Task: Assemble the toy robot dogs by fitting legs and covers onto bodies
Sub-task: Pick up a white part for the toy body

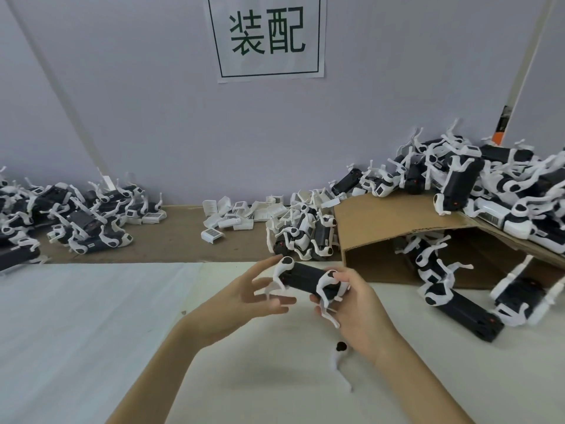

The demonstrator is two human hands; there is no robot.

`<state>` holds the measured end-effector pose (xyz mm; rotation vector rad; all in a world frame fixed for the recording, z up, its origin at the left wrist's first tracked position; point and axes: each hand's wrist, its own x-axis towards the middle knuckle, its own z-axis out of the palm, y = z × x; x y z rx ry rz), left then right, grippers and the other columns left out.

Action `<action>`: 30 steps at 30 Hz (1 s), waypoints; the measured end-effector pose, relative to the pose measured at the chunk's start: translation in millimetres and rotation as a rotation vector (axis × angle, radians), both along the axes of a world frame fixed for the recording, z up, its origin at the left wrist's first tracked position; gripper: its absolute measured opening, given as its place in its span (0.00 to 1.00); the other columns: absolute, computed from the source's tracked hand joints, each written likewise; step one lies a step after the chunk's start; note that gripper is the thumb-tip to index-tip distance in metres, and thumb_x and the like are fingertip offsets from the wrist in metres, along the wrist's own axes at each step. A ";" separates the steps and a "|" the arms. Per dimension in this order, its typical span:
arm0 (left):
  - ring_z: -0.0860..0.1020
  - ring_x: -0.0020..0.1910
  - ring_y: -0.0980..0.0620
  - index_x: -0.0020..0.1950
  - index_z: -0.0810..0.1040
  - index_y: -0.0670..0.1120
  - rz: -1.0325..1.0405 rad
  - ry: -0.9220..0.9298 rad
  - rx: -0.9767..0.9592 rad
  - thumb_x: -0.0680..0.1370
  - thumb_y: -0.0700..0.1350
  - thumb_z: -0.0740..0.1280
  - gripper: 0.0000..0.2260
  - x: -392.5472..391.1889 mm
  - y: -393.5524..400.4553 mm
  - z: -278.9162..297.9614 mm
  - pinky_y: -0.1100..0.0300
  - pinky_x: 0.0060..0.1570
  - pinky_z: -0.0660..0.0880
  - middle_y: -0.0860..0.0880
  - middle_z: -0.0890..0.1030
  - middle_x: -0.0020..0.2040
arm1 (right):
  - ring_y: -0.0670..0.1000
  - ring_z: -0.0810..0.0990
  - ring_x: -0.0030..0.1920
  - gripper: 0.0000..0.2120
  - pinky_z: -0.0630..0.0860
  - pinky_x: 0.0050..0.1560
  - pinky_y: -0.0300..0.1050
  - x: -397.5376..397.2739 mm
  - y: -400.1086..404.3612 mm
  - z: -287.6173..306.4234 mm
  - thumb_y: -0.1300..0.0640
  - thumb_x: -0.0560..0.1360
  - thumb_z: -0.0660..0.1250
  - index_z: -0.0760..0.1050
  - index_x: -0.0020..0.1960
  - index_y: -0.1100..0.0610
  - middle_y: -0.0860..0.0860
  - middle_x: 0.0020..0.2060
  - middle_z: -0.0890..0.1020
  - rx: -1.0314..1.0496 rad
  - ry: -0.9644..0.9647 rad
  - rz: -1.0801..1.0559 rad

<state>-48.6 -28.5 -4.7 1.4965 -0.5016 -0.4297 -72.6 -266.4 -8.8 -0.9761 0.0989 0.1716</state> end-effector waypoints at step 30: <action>0.86 0.48 0.36 0.66 0.83 0.42 0.356 0.133 -0.124 0.82 0.63 0.63 0.27 -13.6 -47.1 -5.9 0.47 0.49 0.83 0.35 0.86 0.56 | 0.48 0.83 0.52 0.18 0.82 0.51 0.41 -10.4 24.9 -14.6 0.61 0.81 0.69 0.79 0.64 0.42 0.48 0.51 0.85 -0.757 -0.520 -0.095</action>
